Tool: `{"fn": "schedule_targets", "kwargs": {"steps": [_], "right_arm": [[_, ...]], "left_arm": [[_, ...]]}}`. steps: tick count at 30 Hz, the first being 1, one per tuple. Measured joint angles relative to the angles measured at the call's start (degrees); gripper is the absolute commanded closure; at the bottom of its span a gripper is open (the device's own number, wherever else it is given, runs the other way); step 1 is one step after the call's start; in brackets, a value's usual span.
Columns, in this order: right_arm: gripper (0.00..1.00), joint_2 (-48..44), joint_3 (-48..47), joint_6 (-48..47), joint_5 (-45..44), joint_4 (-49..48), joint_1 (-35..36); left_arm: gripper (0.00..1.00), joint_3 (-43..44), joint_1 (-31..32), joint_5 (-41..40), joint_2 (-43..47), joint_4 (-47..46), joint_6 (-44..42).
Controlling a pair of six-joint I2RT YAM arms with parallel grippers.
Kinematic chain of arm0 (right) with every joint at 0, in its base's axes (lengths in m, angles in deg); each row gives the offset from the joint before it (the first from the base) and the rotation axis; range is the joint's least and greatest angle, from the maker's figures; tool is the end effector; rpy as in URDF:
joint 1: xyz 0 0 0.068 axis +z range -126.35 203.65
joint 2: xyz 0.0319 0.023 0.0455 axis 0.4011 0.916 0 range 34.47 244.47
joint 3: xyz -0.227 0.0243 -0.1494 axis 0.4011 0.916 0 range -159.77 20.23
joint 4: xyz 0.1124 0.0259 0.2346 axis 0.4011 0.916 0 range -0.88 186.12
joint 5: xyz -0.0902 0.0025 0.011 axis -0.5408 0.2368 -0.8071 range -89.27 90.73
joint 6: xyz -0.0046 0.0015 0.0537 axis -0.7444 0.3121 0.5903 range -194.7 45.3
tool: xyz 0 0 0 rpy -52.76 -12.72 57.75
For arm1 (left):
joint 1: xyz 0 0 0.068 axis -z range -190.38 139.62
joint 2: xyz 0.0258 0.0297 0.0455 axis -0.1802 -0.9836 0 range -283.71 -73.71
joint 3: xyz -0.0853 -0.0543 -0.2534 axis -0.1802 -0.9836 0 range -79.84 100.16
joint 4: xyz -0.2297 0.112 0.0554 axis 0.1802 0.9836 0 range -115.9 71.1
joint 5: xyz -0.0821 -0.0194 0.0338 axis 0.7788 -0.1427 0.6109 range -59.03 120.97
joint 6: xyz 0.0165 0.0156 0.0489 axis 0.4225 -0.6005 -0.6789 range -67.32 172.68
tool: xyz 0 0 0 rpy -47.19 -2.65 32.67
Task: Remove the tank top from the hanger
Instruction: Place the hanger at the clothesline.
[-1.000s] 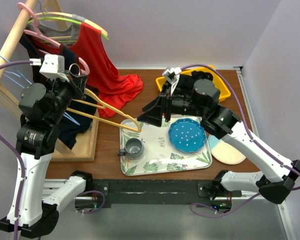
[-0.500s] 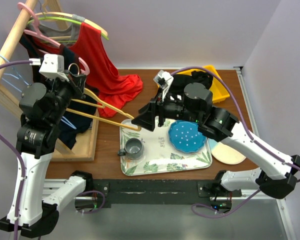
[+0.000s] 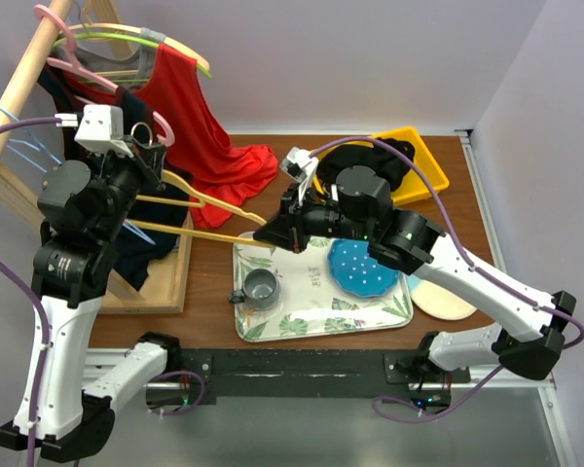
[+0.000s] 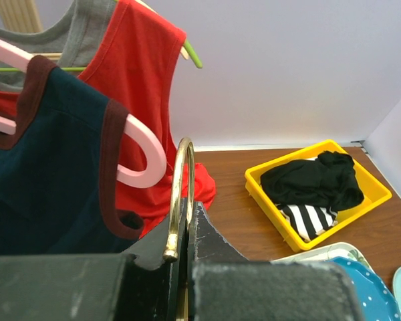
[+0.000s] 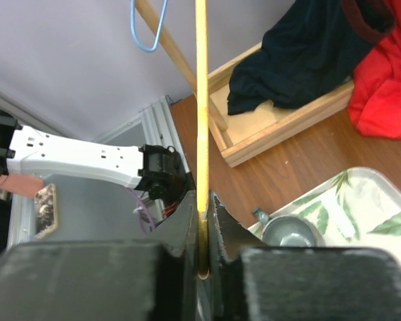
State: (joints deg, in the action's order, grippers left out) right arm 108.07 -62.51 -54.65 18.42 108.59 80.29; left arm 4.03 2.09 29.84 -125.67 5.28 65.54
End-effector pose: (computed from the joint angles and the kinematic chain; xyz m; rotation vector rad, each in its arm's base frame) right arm 0.1471 0.2431 0.4456 -0.8303 1.7257 1.2147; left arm 0.1400 -0.0303 0.5034 -0.0209 1.5676 -0.3329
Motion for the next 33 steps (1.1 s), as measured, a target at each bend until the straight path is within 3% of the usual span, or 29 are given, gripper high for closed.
{"fn": "schedule_targets", "kwargs": {"steps": [5, 8, 9, 13, 15, 22, 33], "right_arm": [[1.0, 0.2, 1.1, -2.4, -0.1, -3.1, 0.9], [1.0, 0.2, 2.3, -4.5, -0.2, -5.7, 1.0], [1.0, 0.3, 2.3, -5.2, -0.2, -6.3, 1.0], [1.0, 1.6, 1.0, -7.6, -0.2, -8.1, 1.1], [1.0, 3.4, -0.8, -8.7, -0.3, -8.3, 1.2], [1.0, 8.7, -5.2, -11.9, -2.3, -8.4, 1.2], [1.0, 17.1, -17.9, -16.0, -8.3, -8.5, 1.5]], "left_arm": [[0.99, 0.3, 0.0, -1.3, 0.0, -0.2, -0.1], [0.75, 1.3, -0.1, -1.6, -0.1, -0.2, -0.3], [0.6, 2.0, -0.1, -1.5, -0.2, -0.2, 0.2], [0.29, 5.1, 0.0, -0.7, -0.1, -1.1, 2.4], [0.07, 6.1, 0.0, -1.1, 0.7, -2.4, 4.0], [0.02, 7.3, 0.0, -3.1, 5.9, -4.7, 7.8], [0.02, 14.9, 0.0, -0.9, 6.2, -5.4, 11.7]]}}
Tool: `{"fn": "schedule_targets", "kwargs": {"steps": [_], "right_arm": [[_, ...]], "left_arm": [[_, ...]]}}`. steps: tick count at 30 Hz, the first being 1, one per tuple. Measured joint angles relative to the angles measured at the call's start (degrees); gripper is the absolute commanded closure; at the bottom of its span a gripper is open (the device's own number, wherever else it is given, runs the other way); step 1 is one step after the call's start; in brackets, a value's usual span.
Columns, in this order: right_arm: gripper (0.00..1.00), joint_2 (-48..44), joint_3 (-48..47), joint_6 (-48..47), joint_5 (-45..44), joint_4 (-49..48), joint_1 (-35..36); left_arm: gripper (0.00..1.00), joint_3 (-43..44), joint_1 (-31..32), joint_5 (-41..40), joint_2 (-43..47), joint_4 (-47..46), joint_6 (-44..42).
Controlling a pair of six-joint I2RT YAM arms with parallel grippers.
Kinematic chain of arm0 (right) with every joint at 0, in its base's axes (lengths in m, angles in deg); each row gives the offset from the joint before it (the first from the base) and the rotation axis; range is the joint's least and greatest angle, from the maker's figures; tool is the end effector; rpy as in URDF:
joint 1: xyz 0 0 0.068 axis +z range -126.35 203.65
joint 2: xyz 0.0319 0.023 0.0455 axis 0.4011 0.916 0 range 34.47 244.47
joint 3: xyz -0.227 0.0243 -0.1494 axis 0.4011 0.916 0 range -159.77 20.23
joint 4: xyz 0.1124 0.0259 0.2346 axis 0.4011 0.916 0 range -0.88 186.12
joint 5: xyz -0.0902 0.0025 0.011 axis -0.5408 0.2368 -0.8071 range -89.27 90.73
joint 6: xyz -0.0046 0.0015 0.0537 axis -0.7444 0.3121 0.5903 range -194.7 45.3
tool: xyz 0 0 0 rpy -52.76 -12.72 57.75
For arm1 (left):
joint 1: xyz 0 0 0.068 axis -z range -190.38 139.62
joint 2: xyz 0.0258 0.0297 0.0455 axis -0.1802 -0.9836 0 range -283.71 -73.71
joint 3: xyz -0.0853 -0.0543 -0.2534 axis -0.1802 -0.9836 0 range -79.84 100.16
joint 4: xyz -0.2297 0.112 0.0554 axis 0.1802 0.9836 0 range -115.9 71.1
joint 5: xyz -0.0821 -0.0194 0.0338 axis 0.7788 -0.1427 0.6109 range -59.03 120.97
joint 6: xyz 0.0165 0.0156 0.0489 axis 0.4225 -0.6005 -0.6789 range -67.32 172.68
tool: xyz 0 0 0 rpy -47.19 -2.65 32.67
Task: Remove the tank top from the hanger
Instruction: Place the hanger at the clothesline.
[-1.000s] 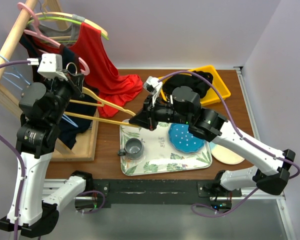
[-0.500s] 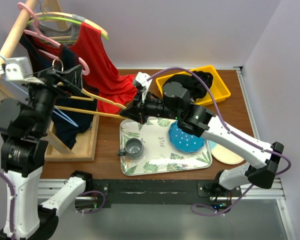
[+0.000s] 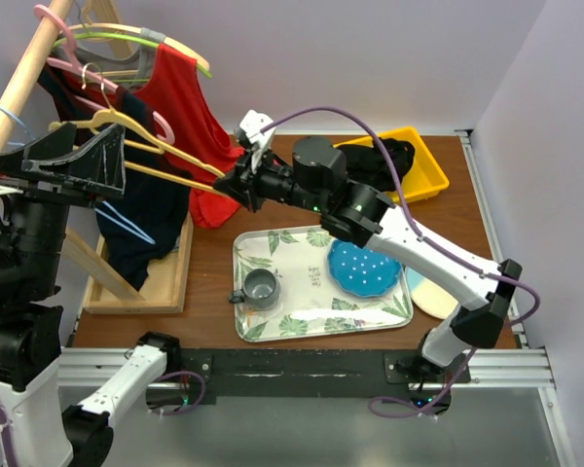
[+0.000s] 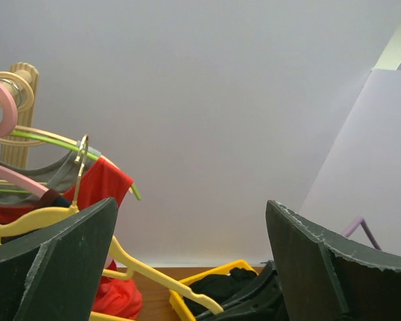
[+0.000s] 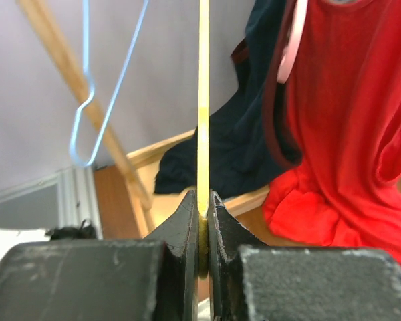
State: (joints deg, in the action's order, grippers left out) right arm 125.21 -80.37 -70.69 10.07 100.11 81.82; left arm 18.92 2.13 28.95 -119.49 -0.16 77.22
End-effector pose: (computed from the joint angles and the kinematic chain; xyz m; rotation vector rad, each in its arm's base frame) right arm 0.1869 0.3120 0.4764 -0.8806 1.4279 0.9637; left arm 0.0324 -0.0059 0.5847 -0.1484 1.1023 -0.5605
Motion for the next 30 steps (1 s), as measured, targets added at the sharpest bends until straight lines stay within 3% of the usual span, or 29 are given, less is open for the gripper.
{"fn": "schedule_targets", "kwargs": {"steps": [17, 30], "right_arm": [[1.0, 19.0, -20.5, -8.4, -5.5, -0.7, 2.5], [1.0, 23.4, -22.5, -11.7, -4.8, -1.9, 2.6]], "left_arm": [[0.01, 0.6, 0.0, 0.0, -1.5, -1.1, 2.8], [0.01, -7.2, 0.0, 7.6, -7.2, -6.4, 0.3]]}}
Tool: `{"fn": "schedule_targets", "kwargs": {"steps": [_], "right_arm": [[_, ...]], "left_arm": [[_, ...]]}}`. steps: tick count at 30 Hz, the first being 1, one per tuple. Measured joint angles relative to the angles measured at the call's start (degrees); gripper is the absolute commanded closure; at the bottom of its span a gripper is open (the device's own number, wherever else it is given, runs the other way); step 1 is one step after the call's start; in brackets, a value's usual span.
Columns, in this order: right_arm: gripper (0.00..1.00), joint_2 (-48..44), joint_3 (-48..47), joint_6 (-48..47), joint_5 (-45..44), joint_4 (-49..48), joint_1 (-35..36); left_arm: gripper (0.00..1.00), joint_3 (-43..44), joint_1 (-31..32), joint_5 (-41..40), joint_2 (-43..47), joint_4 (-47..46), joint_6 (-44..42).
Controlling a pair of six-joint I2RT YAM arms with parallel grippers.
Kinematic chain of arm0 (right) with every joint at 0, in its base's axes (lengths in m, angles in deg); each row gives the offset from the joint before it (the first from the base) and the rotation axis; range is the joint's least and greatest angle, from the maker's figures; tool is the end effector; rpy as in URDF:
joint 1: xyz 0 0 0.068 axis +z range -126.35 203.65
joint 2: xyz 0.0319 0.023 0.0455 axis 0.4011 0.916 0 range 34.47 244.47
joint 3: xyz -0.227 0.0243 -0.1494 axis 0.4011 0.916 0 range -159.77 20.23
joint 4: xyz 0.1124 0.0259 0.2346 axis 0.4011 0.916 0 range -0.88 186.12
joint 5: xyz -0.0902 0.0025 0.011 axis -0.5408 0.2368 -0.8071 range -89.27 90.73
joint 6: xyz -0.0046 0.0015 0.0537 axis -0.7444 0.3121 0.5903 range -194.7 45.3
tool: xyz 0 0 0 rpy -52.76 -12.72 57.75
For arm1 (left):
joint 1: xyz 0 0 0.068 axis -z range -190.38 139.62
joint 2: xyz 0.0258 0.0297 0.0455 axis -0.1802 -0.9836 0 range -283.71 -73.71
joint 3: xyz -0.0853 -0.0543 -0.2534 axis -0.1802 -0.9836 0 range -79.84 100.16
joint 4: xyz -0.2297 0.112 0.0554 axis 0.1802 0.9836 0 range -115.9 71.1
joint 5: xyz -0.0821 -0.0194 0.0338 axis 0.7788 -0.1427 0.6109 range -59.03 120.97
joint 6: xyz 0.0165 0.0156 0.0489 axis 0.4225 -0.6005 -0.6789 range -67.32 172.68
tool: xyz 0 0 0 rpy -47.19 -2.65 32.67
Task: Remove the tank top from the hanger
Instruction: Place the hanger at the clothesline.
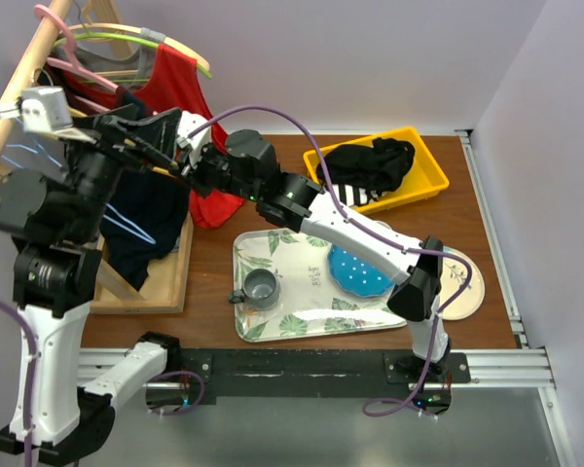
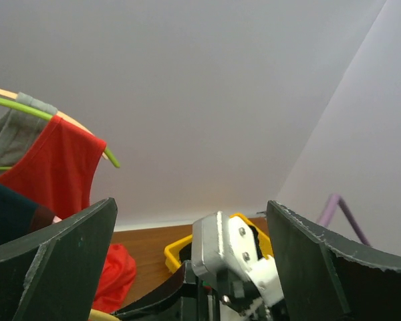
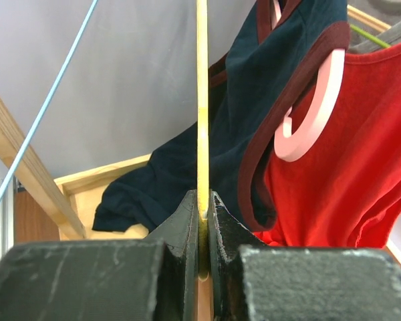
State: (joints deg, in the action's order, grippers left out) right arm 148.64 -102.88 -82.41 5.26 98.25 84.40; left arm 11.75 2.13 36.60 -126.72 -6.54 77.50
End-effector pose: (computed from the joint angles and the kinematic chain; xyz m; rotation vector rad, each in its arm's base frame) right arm 0.2273 0.4117 0.4513 -0.9691 1.3101 0.7823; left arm 0.1150 -0.0291 0.5602 -0.0482 1.2604 -0.6254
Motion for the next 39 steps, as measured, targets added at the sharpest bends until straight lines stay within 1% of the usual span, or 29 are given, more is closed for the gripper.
{"fn": "schedule_targets", "kwargs": {"steps": [5, 14, 17, 18, 21, 26, 29, 31, 32, 33, 35, 38, 39], "right_arm": [[1.0, 0.0, 0.0, -0.3, 0.1, -0.7, -0.1], [1.0, 0.0, 0.0, -0.9, -0.5, -1.8, 0.0], [1.0, 0.0, 0.2, -0.9, -0.7, -2.8, 0.0], [1.0, -0.4, 1.2, -0.9, -0.8, -4.0, 0.0], [1.0, -3.0, 6.1, -0.7, -1.2, -6.1, -0.1], [1.0, -7.9, 11.5, 0.4, -0.5, -5.8, -1.2], [1.0, -14.0, 17.0, 1.9, 0.5, -5.5, -3.0], [1.0, -17.6, 19.8, 2.8, 1.3, -5.2, -4.4], [1.0, -19.5, 21.1, 3.3, 1.9, -5.0, -5.4], [1.0, -21.6, 22.7, 3.9, 2.7, -4.9, -6.5], [1.0, -24.5, 24.8, 4.7, 3.7, -4.8, -8.1], [1.0, -28.0, 27.3, 5.5, 5.0, -3.7, -10.4], [1.0, -29.0, 28.2, 5.7, 5.4, -3.3, -11.0]], "left_arm": [[0.01, 0.0, 0.0, 1.6, -3.1, -1.1, -0.6], [0.01, 0.1, 0.0, 3.7, -3.0, -2.1, -1.4], [0.04, 0.6, 0.0, 4.2, -2.9, -2.0, -1.5], [0.08, 0.7, 0.0, 4.2, -2.9, -1.9, -1.7], [0.13, 0.7, 0.0, 3.7, -2.7, -1.7, -1.9], [0.13, 0.7, 0.0, 1.7, -2.3, -1.0, -1.9], [0.13, 0.7, 0.0, 0.5, -1.9, -0.3, -2.0], [0.18, 0.7, 0.0, -0.5, -1.6, 0.2, -2.4], [0.2, 0.7, 0.0, -1.0, -1.4, 0.5, -2.7], [0.26, 0.6, 0.0, -1.7, -1.2, 0.8, -3.2], [0.3, 0.6, 0.0, -2.2, -1.0, 1.3, -3.7], [0.44, 0.6, 0.0, -2.9, -0.8, 1.8, -4.5], [0.5, 0.6, 0.0, -3.1, -0.7, 2.0, -4.8]]}}
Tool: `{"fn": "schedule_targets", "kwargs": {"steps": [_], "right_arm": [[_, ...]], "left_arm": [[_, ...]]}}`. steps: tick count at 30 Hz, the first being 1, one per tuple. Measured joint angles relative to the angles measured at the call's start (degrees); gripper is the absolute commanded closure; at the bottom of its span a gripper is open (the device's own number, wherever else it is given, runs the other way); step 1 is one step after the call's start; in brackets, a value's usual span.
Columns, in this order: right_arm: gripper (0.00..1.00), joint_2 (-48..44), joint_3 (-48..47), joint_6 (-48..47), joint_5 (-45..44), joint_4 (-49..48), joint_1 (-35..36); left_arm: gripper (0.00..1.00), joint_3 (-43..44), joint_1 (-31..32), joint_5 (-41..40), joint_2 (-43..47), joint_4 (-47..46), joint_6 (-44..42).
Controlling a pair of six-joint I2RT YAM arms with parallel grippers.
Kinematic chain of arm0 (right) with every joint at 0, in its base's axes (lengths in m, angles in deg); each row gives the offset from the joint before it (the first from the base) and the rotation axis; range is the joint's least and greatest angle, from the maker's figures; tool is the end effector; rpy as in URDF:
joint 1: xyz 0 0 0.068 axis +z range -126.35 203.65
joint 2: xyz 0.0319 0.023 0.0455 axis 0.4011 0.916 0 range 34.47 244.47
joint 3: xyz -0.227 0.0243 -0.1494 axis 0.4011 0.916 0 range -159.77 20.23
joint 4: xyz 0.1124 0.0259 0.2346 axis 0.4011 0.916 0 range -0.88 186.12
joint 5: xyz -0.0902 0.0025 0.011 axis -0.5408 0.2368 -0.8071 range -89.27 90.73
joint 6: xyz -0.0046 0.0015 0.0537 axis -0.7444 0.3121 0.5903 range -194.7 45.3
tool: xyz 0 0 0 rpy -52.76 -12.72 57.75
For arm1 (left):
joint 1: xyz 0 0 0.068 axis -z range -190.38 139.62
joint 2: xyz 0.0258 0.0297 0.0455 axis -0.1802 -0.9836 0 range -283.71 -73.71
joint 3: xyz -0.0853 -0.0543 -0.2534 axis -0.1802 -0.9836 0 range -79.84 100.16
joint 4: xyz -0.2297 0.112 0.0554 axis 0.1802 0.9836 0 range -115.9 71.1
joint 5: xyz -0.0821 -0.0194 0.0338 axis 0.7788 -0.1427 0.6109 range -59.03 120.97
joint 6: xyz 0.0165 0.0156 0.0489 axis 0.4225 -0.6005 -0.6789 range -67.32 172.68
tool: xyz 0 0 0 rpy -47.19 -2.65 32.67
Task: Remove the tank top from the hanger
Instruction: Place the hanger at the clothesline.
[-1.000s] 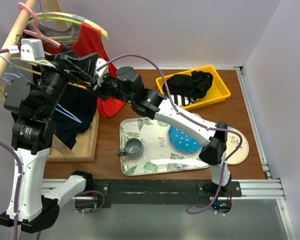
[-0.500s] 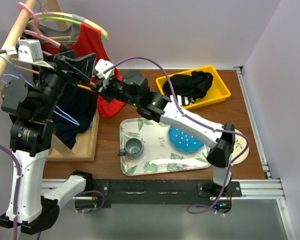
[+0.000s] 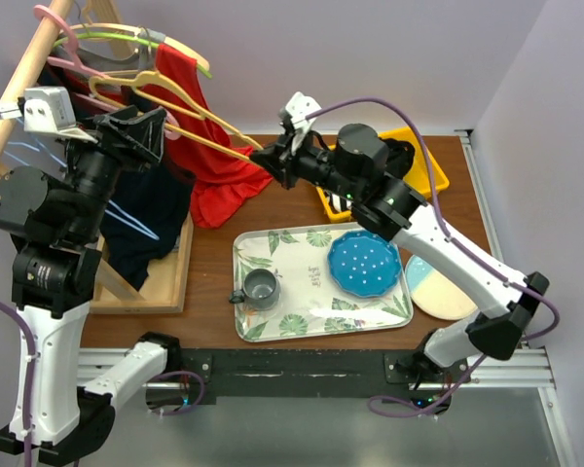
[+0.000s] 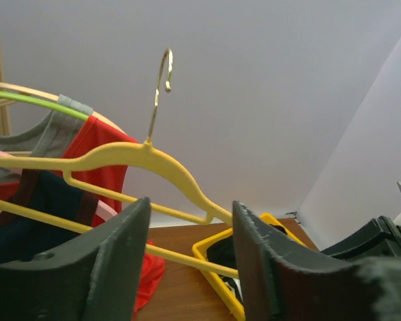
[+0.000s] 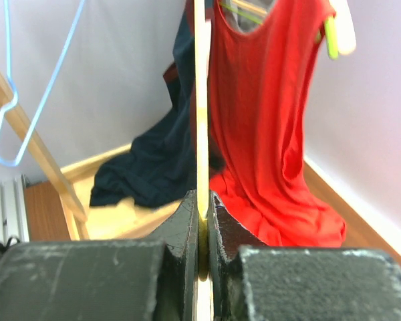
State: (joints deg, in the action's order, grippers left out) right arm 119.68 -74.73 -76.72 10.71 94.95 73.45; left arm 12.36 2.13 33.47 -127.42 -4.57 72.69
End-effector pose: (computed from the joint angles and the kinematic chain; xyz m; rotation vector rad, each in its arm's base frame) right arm 0.2135 0.2622 0.4847 -0.8076 1.3307 0.7959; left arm 0.1196 -0.0282 0.5582 -0.0461 1.2879 -0.5157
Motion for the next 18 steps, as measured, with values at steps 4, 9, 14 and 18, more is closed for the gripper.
{"fn": "schedule_targets", "kwargs": {"steps": [4, 9, 14, 18], "right_arm": [[1.0, -4.7, 5.4, 0.3, 0.4, 1.9, -0.7], [1.0, -8.9, 10.4, 0.3, 1.4, 4.5, -0.8], [1.0, -10.3, 11.8, 0.2, 1.7, 4.9, -1.1], [1.0, -10.8, 12.2, -0.1, 1.7, 5.2, -1.2]], "left_arm": [[0.49, -0.2, 0.0, -1.9, 0.0, 0.7, -0.2], [0.48, -1.1, 0.0, -3.4, -0.2, 0.6, -0.3], [0.49, -1.2, 0.0, -2.8, -1.9, 0.0, -1.2], [0.47, -1.1, 0.0, -1.1, -3.6, -0.4, -1.8]]}}
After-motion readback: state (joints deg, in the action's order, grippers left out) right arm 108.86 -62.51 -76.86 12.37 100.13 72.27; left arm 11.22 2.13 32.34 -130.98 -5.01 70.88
